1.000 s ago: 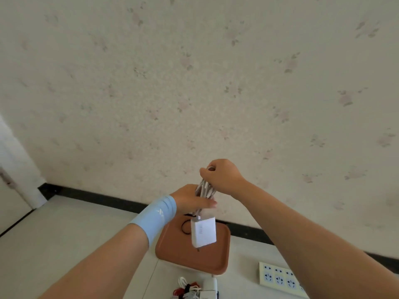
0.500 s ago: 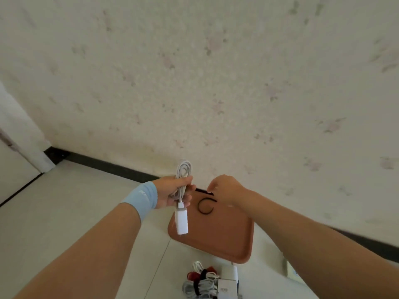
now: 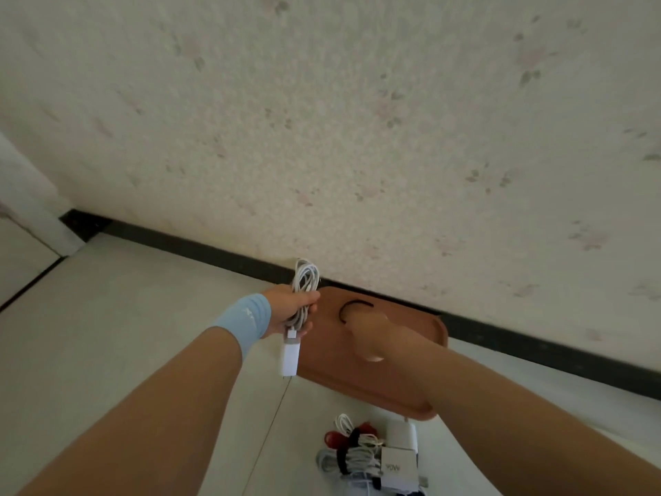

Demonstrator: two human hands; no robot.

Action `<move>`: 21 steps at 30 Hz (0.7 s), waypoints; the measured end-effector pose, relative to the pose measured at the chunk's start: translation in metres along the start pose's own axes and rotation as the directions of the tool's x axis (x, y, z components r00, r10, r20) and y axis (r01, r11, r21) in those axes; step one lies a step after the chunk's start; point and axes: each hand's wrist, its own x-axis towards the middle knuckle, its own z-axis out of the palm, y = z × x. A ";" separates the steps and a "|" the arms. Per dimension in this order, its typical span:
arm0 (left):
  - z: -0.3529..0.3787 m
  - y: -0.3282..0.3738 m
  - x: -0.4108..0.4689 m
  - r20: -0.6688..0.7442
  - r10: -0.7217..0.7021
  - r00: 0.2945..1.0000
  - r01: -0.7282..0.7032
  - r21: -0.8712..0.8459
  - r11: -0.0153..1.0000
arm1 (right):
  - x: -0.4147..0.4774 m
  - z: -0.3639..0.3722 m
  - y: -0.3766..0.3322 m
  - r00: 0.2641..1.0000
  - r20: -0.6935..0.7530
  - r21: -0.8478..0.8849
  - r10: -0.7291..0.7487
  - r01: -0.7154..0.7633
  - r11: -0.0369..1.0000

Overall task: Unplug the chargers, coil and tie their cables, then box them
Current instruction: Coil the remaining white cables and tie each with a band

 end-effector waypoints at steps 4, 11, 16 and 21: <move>0.004 0.007 -0.005 -0.014 0.036 0.999 -0.035 0.012 0.999 | -0.011 -0.018 0.004 0.999 -0.052 0.314 0.017 0.000 0.949; 0.025 0.041 -0.046 -0.037 0.130 0.991 -0.130 -0.004 0.991 | -0.094 -0.084 0.026 0.950 -0.269 0.792 0.159 0.125 0.597; 0.041 0.071 -0.101 0.032 0.214 0.976 -0.214 -0.026 0.977 | -0.174 -0.131 0.043 0.930 -0.252 0.886 0.269 0.110 0.450; 0.068 0.095 -0.169 0.094 0.334 0.938 -0.338 0.036 0.940 | -0.264 -0.181 0.055 0.767 -0.457 0.886 0.450 0.347 0.309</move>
